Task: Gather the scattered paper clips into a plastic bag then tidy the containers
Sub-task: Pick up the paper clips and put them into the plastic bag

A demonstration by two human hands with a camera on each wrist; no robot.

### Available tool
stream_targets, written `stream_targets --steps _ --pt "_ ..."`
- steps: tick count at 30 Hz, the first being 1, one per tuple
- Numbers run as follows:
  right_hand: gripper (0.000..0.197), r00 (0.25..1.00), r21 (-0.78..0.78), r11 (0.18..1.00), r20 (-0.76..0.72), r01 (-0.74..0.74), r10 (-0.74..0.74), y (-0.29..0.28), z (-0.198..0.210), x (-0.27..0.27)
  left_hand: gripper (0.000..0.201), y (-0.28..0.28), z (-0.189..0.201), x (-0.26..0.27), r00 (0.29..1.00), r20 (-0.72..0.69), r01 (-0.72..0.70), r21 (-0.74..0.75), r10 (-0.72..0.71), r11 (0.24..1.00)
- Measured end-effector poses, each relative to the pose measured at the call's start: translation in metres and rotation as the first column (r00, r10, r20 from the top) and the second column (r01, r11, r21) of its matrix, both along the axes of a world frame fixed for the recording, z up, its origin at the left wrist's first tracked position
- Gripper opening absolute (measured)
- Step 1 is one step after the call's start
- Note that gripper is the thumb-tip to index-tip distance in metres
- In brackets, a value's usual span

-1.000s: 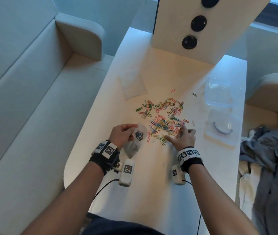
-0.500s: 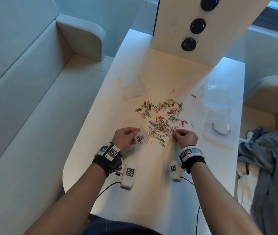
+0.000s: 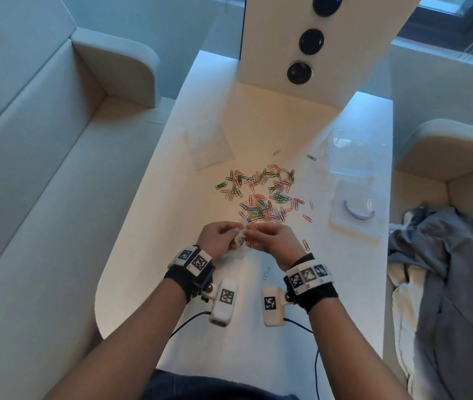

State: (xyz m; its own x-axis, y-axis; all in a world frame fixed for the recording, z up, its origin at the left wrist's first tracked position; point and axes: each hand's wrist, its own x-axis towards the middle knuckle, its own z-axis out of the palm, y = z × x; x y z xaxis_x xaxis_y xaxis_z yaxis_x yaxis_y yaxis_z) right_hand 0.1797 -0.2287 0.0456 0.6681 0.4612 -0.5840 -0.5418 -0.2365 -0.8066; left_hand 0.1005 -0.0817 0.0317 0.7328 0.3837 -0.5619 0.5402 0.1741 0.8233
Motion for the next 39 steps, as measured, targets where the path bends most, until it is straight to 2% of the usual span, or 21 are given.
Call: stream_targets --steps 2,5,7,10,12,15,16,18,20,21,22,23,24,26,27,28,30,33,36,39 --pt "0.02 0.984 -0.17 0.984 0.153 -0.063 0.089 0.008 -0.003 -0.003 0.016 -0.003 0.0 0.0 1.0 0.006 0.003 -0.004 -0.003 1.0" --pt "0.025 0.916 -0.365 0.919 0.299 -0.15 0.268 0.014 -0.004 -0.005 0.017 -0.005 0.0 0.0 1.0 0.005 -0.008 0.001 0.008 1.0" --pt "0.022 0.878 -0.445 0.888 0.372 -0.117 0.302 0.016 0.0 -0.009 0.018 -0.005 0.001 0.0 1.0 0.004 -0.012 0.0 0.012 1.0" --pt "0.006 0.795 -0.516 0.854 0.491 -0.065 0.357 0.02 0.001 -0.015 0.016 -0.005 0.002 -0.001 1.0 0.012 0.009 0.011 -0.009 1.0" --pt "0.01 0.717 -0.602 0.787 0.491 -0.131 0.495 0.021 0.001 -0.017 0.016 -0.005 0.003 -0.003 1.0 0.018 0.021 0.01 -0.021 1.0" --pt "0.027 0.621 -0.667 0.696 0.434 -0.265 0.652 0.02 0.002 -0.016 0.016 -0.004 0.002 -0.004 1.0 0.016 0.016 0.005 -0.016 1.0" --pt "0.031 0.61 -0.65 0.708 0.45 -0.277 0.652 0.018 0.005 -0.015 0.016 -0.004 0.002 -0.005 1.0 0.016 0.012 0.01 -0.013 1.0" --pt "0.029 0.655 -0.547 0.806 0.528 -0.224 0.54 0.009 0.012 -0.013 0.016 -0.004 0.002 -0.006 1.0 0.019 0.002 0.015 -0.002 1.0" --pt "0.02 0.714 -0.441 0.895 0.607 -0.063 0.349 -0.012 0.016 -0.007 0.016 -0.002 0.003 -0.007 1.0 0.021 -0.007 0.02 0.006 1.0" --pt "0.018 0.739 -0.422 0.906 0.619 0.027 0.266 -0.028 0.013 -0.004 0.016 0.001 0.004 -0.008 1.0 0.025 -0.008 0.02 0.007 1.0" --pt "0.025 0.774 -0.448 0.889 0.594 0.095 0.217 -0.047 0.005 -0.001 0.017 0.004 0.004 -0.009 1.0 0.03 -0.008 0.018 0.008 1.0" --pt "0.043 0.819 -0.515 0.847 0.537 0.131 0.2 -0.065 -0.005 0.001 0.018 0.008 0.004 -0.011 0.999 0.031 -0.011 0.013 0.011 1.0" --pt "0.065 0.869 -0.623 0.774 0.441 0.116 0.224 -0.082 -0.014 0.0 0.019 0.011 0.003 -0.012 0.999 0.029 -0.018 0.003 0.018 1.0" --pt "0.101 0.935 -0.763 0.646 0.219 -0.014 0.279 -0.104 -0.037 -0.012 0.019 0.017 0.001 -0.013 0.999 0.021 -0.037 -0.02 0.038 0.999" --pt "0.11 0.945 -0.779 0.625 0.162 -0.054 0.284 -0.108 -0.046 -0.021 0.019 0.019 0.001 -0.014 0.999 0.018 -0.046 -0.027 0.046 0.999" --pt "0.115 0.941 -0.781 0.623 0.169 -0.053 0.292 -0.109 -0.053 -0.031 0.02 0.021 0.001 -0.014 0.999 0.015 -0.051 -0.029 0.051 0.998" --pt "0.116 0.904 -0.772 0.635 0.287 0.022 0.318 -0.102 -0.068 -0.045 0.019 0.024 0.002 -0.016 0.998 0.005 -0.055 -0.028 0.055 0.998" --pt "0.094 0.861 -0.675 0.722 0.45 0.154 0.238 -0.083 -0.085 -0.049 0.017 0.027 0.001 -0.02 0.998 -0.019 -0.064 -0.029 0.064 0.998" --pt "0.077 0.846 -0.571 0.781 0.521 0.252 0.108 -0.056 -0.089 -0.037 0.016 0.029 -0.001 -0.023 0.997 -0.036 -0.069 -0.023 0.068 0.997" --pt "0.08 0.841 -0.523 0.791 0.541 0.318 0.02 -0.028 -0.088 -0.014 0.016 0.032 -0.003 -0.024 0.998 -0.038 -0.054 -0.021 0.053 0.998"
